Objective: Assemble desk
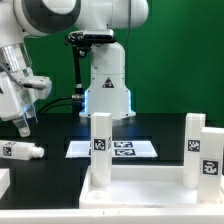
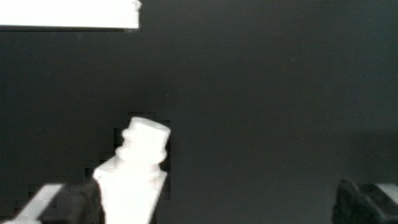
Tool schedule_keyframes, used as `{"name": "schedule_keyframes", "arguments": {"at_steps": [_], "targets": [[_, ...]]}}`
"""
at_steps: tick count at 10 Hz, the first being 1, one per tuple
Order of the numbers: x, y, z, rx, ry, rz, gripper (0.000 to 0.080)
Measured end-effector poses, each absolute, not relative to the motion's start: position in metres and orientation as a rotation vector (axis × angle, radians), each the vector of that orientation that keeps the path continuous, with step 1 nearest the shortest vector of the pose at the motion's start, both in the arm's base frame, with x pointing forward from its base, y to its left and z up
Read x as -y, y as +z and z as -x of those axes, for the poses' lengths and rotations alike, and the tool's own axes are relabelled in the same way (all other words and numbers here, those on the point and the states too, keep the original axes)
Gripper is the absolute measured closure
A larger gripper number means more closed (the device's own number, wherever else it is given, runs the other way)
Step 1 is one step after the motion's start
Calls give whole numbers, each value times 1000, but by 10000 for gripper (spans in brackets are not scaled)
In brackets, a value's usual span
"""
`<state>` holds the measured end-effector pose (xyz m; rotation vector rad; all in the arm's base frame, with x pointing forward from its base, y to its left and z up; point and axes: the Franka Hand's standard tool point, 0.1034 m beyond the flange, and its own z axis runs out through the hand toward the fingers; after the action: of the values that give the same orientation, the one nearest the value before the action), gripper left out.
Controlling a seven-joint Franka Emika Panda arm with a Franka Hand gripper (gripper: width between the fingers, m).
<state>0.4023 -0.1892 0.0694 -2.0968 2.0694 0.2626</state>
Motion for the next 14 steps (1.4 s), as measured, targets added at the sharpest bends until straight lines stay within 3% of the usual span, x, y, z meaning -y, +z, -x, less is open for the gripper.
{"name": "schedule_keyframes", "arguments": {"at_steps": [3,8,11,14], "targets": [[191,67,-400,-2077,264,2096,150],[224,15,-356,-2218,227,2167,150],[220,8,-355,-2214,230,2205,150],[219,8,-355,-2180,230,2238,521]]}}
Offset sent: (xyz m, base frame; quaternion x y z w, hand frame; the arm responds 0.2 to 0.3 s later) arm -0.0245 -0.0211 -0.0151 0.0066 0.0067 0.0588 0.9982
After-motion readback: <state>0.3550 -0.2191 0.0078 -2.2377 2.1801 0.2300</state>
